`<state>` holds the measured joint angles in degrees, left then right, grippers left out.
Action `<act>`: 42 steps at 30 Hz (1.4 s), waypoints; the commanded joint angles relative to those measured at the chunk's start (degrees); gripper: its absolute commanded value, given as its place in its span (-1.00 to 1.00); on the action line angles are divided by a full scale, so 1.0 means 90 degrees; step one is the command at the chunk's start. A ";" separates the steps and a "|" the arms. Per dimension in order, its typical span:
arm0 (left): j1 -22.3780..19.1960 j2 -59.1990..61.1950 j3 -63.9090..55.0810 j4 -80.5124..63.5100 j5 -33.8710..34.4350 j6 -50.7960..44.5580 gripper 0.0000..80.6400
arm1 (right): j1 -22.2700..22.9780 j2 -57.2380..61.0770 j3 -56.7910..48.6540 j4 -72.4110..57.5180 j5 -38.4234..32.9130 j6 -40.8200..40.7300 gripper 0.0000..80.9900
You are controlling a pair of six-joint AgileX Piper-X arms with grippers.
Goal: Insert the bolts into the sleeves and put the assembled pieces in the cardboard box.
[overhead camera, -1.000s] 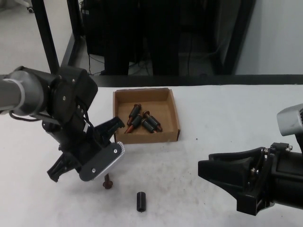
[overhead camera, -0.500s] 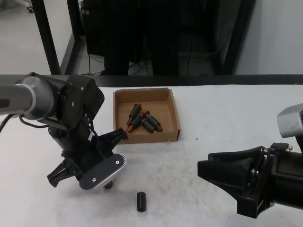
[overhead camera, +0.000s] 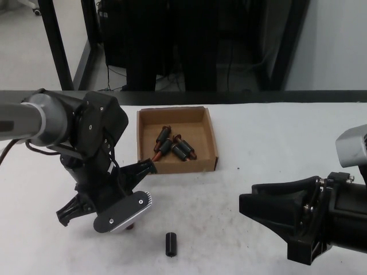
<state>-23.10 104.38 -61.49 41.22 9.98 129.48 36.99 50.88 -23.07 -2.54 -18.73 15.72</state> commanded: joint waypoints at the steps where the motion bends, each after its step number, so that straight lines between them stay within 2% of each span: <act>1: -0.0054 0.0062 -0.0017 -0.0026 0.0191 0.0234 -1.00 | 0.0015 -0.0015 0.0062 -0.0083 -0.0053 0.0155 -0.18; 5: -0.0054 0.0062 -0.0017 -0.0034 0.0614 -0.0392 -0.98 | 0.0015 -0.0015 0.0355 -0.0083 -0.0053 0.0486 -0.18; 11: -0.0116 0.0062 -0.0017 -0.0361 0.0860 -0.3048 -0.98 | 0.0015 -0.0028 0.0560 0.0044 -0.0128 0.1182 -0.18; 17: -0.0116 -0.0301 -0.0017 -0.0496 0.0953 -0.5497 -0.98 | 0.0162 -0.0028 0.0273 0.0334 -0.0224 0.1811 -0.18; 23: -0.0116 -0.1211 -0.0017 -0.0496 0.1947 -0.7881 -0.98 | 0.0281 0.0204 -0.0389 0.1179 -0.0212 0.2159 -0.18; 26: -0.0116 -0.1681 -0.0004 -0.0496 0.2245 -0.8546 -0.98 | 0.0281 0.0431 -0.0703 0.1515 -0.0398 0.2278 -0.18; 33: -0.0116 -0.2731 0.0114 -0.0587 0.2241 -0.9772 -0.98 | 0.0281 0.1079 -0.1510 0.2120 -0.0479 0.2554 -0.18; 42: -0.0116 -0.4241 0.1315 -0.2293 0.2527 -1.2026 -0.98 | 0.0341 0.2439 -0.2653 0.3217 -0.0680 0.2538 -0.18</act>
<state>-24.00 67.96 -50.46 23.47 31.91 24.20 39.98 69.32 -44.16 23.22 -23.16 38.65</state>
